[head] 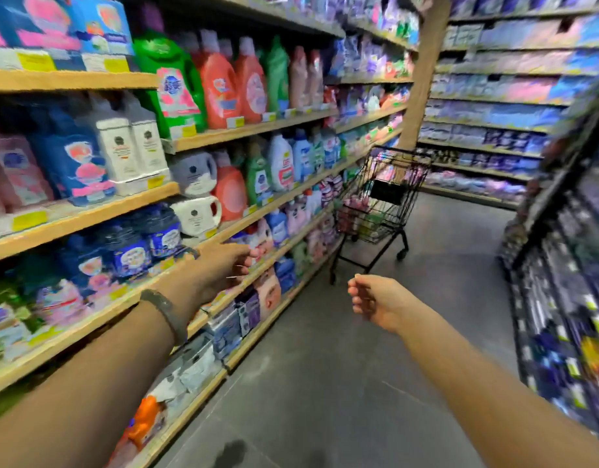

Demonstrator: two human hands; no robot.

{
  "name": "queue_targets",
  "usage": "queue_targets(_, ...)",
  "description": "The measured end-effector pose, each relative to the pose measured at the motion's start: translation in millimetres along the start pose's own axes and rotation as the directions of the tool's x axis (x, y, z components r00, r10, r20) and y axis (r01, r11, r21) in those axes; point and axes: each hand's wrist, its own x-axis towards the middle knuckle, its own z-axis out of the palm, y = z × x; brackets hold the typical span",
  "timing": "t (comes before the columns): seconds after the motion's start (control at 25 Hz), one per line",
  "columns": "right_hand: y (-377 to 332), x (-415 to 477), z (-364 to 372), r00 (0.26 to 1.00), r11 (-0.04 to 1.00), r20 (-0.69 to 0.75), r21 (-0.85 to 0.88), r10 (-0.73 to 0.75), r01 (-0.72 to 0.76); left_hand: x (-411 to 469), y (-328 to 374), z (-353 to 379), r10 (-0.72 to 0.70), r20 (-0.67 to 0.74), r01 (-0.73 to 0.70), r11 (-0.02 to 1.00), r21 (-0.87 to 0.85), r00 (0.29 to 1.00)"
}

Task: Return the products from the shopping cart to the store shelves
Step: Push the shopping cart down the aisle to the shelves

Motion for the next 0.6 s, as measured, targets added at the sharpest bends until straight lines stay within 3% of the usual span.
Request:
queue_targets(0.16, -49.6, 70.5, -47.0, 0.993, 0.996, -0.093, -0.065, -0.067, 0.061, 98.6, 23.8, 83.6, 0.086, 0.141, -0.097, 0.993, 0.070, 0.986)
queue_targets(0.32, -132.0, 154.5, -75.1, 0.973, 0.976, -0.089, -0.072, -0.214, 0.208, 207.6, 82.9, 150.6, 0.259, 0.265, -0.265, 0.964, -0.010, 0.929)
queue_targets(0.48, -195.8, 227.3, -118.7, 0.957, 0.949, -0.030, 0.123, -0.290, 0.291, 308.8, 145.5, 202.2, 0.329, 0.323, -0.301, 0.944, -0.135, 0.888)
queue_targets(0.6, -224.1, 272.6, -175.4, 0.949, 0.919, -0.152, 0.249, -0.275, 0.306, 382.0, 176.8, 264.1, 0.334, 0.346, -0.299, 0.942, -0.152, 0.877)
